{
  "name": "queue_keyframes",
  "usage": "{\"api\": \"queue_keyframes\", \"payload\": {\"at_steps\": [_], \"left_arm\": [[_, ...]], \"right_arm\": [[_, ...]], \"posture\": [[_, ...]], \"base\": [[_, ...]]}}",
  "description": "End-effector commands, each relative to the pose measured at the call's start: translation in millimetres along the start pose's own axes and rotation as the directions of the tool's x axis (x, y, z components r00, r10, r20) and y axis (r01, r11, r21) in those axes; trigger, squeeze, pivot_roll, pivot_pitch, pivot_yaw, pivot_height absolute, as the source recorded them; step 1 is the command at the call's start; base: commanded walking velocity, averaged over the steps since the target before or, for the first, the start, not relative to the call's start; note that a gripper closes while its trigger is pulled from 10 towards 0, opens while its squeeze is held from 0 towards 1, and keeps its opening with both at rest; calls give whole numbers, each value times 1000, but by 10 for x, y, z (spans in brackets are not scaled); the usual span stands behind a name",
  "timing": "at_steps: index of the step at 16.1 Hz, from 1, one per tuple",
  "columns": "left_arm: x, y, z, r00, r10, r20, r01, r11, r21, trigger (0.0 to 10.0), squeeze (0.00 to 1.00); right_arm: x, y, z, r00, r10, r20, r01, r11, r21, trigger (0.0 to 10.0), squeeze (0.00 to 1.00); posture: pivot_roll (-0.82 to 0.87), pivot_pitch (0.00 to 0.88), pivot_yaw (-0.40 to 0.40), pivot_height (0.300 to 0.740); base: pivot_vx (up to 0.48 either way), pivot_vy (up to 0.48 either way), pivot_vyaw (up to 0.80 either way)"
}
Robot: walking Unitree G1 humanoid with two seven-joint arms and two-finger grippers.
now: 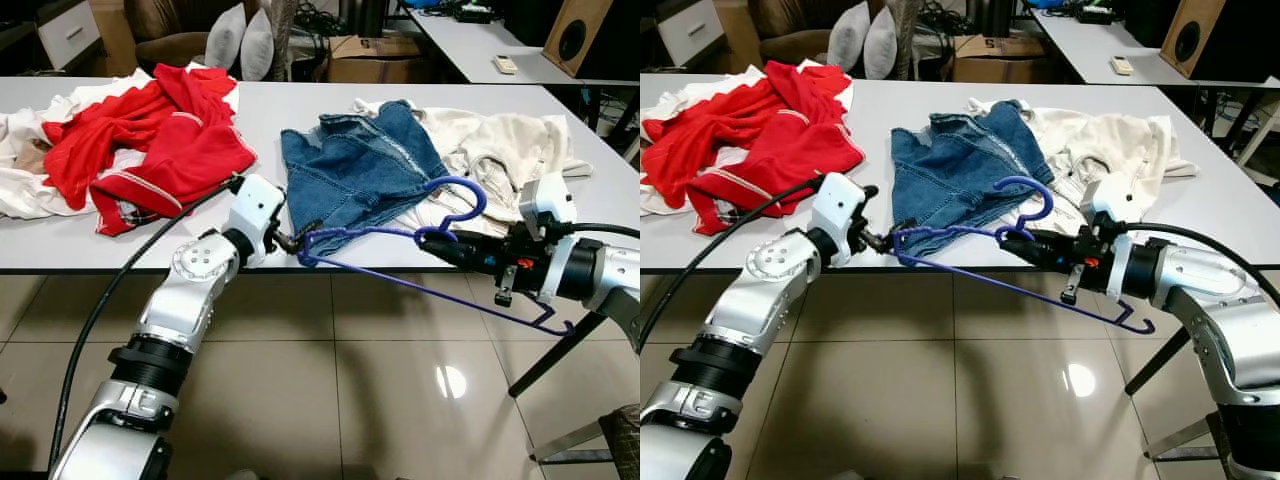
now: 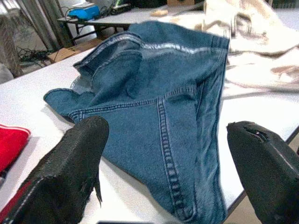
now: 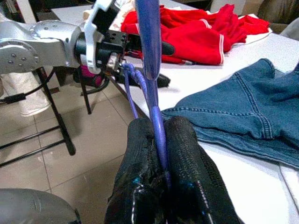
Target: Hang hanger
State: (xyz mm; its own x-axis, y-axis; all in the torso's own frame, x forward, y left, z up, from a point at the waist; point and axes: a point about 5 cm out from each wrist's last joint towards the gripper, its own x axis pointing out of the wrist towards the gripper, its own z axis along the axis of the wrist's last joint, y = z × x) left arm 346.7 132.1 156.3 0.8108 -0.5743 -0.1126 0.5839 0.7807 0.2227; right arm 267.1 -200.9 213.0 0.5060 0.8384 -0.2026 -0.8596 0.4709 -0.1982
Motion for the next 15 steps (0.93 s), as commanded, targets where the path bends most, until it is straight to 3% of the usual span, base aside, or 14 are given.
{"api": "queue_keyframes", "payload": {"at_steps": [1,2,6,11,14,15], "left_arm": [[-2,2,65,998,-31,50,35,997,-75,10000,839],[2,20,192,992,-44,117,56,993,-102,10000,1000],[-9,-25,285,979,-122,165,137,987,-83,10000,1000],[-82,-102,229,964,-196,178,222,965,-141,10000,1000],[-81,-115,145,969,-201,142,221,966,-137,10000,1000],[-71,-102,78,977,-185,101,198,971,-137,10000,1000]], "right_arm": [[-81,-102,179,995,-84,59,89,991,-98,10000,0],[-58,-99,128,995,-94,33,97,990,-106,10000,0],[-54,-90,122,992,-116,52,121,988,-94,10000,0],[-154,-336,116,935,-349,61,353,930,-96,10000,0],[-101,-248,142,952,-293,94,300,951,-75,10000,0],[-70,-144,148,971,-219,101,227,971,-78,10000,0]], "posture": [[-131,0,13,740],[-132,0,14,740],[-136,0,24,740],[-135,0,22,740],[-131,0,20,740],[-131,0,22,740]], "base": [[0,0,0],[0,0,0],[0,0,0],[0,0,0],[0,0,0],[0,0,0]]}}
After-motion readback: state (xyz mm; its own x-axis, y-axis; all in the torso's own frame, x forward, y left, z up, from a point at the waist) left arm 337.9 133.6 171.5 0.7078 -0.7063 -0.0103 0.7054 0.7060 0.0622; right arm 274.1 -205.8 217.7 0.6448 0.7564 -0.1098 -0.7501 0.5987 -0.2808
